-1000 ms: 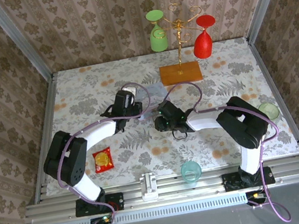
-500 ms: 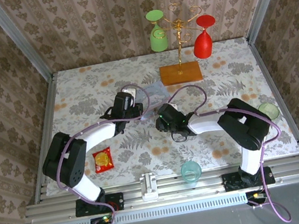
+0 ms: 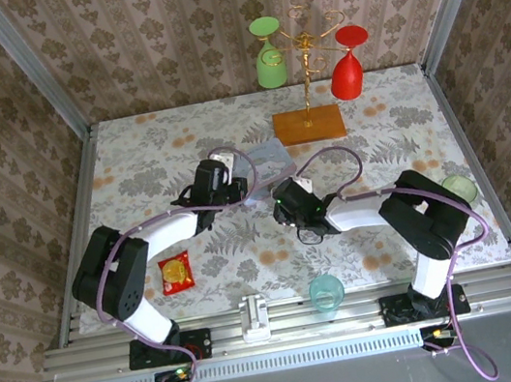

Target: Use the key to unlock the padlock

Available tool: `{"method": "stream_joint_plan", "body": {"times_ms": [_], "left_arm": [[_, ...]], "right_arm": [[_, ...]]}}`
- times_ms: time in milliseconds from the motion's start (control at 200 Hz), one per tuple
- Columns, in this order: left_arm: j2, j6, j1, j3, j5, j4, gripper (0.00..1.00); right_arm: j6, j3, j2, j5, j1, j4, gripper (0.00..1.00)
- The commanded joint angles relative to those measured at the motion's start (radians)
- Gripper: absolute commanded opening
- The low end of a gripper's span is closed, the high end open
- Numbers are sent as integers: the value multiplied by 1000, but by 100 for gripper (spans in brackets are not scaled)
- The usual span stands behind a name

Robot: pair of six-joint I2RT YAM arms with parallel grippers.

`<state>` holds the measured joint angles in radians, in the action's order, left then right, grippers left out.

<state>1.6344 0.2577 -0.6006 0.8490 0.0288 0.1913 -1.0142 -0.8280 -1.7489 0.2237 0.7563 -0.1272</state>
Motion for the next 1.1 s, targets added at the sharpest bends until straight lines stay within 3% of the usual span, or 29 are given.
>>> {"method": "stream_joint_plan", "body": {"times_ms": [0,185,605,915,1095], "left_arm": [[29,-11,2,-54,-20,-172,37],[19,-4,16,-77,-33,-161,37],[3,-2,46,-103,-43,-145,37],[1,-4,56,-113,-39,-139,37],[4,-1,64,-120,-43,-128,37]], "right_arm": [[-79,1,-6,148,14,18,11],[-195,12,-5,276,40,-22,12],[-244,-50,-83,384,72,-151,9],[-195,-67,-107,406,71,-267,9],[-181,-35,-106,352,16,-333,10]]}}
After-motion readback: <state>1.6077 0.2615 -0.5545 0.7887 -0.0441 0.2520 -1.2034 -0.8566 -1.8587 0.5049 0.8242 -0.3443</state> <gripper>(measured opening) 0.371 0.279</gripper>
